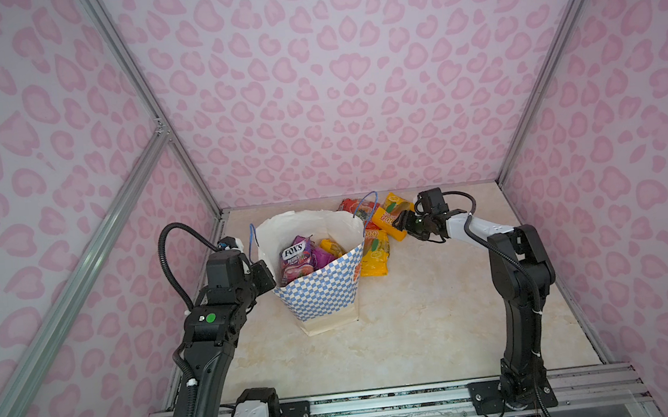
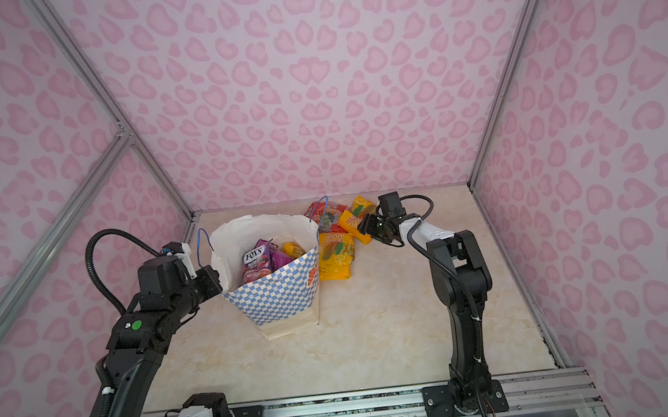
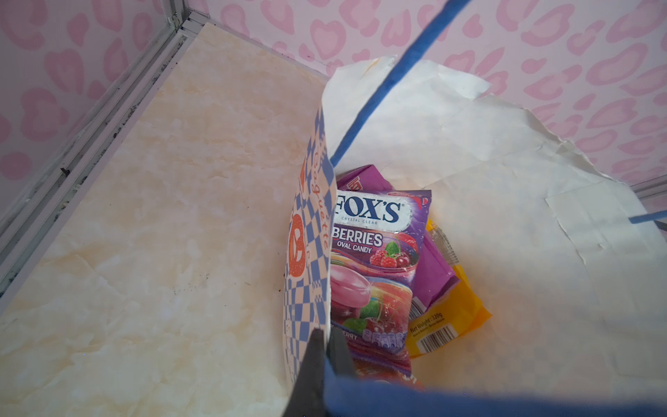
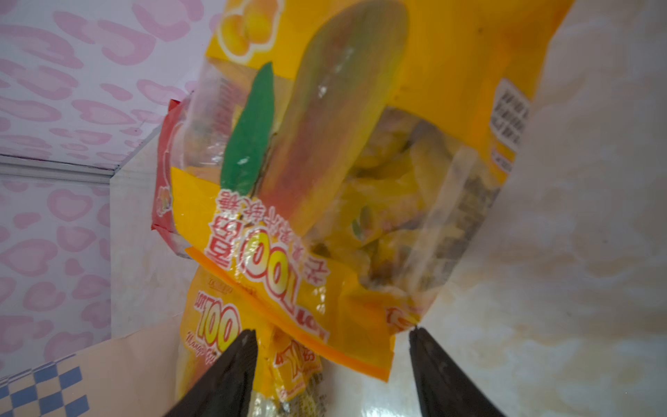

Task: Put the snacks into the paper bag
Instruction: 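Move the right gripper back to the yellow LOT100 gummy bag, then lower the right gripper and close it on the yellow LOT100 bag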

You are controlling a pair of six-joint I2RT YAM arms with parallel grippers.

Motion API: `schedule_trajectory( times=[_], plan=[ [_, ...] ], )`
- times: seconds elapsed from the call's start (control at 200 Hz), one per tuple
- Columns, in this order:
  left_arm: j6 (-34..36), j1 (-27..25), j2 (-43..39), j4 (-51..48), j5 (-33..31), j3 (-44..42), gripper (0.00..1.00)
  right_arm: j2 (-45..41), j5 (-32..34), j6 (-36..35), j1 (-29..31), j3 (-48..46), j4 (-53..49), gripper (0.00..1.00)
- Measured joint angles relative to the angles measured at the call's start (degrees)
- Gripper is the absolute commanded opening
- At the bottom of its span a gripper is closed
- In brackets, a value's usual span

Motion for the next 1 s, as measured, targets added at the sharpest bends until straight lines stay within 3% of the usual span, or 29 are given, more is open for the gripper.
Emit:
schedule_trajectory(
  times=[0.275, 0.55, 1.0],
  plan=[
    [0.0, 0.1, 0.0, 0.0, -0.1, 0.0, 0.07, 0.8, -5.4, 1.1, 0.1, -4.0, 6.3, 0.69],
    [0.0, 0.1, 0.0, 0.0, -0.1, 0.0, 0.07, -3.7, -9.3, -0.9, 1.7, -11.4, 16.2, 0.69],
    [-0.3, 0.1, 0.2, 0.0, -0.2, 0.0, 0.07, -1.2, -8.0, -6.8, 1.9, -13.4, 23.5, 0.69]
  ],
)
